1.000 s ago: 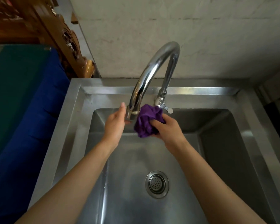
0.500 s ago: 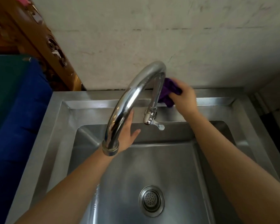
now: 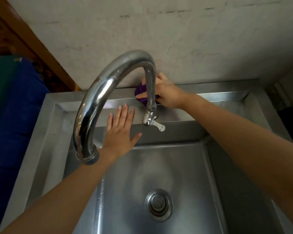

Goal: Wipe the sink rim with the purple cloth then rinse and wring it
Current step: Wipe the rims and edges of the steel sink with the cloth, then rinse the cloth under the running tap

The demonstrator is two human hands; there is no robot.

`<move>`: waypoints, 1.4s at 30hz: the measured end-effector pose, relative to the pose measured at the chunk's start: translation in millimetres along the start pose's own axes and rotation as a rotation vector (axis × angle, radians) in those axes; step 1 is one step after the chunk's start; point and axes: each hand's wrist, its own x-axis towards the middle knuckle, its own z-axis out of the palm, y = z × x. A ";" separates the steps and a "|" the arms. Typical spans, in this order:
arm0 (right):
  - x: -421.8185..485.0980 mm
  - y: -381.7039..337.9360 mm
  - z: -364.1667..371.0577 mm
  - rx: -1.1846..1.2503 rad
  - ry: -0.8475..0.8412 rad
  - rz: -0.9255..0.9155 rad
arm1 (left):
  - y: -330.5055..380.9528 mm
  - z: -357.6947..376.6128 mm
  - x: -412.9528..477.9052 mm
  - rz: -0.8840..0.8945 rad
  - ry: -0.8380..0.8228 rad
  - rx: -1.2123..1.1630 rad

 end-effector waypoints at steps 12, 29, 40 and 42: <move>-37.4 22.1 19.1 -0.116 0.116 0.031 | -3.5 -7.3 0.3 0.020 -0.041 -0.050; -119.7 -16.2 47.1 -0.127 0.267 0.278 | 1.6 -14.9 -0.9 0.002 -0.084 -0.095; -122.6 -114.9 106.5 0.812 0.446 0.647 | 52.8 -20.6 -64.8 -0.512 -0.137 -1.504; -117.5 -125.7 104.9 0.839 0.412 0.639 | 51.8 -24.0 -62.0 -0.650 -0.306 -1.690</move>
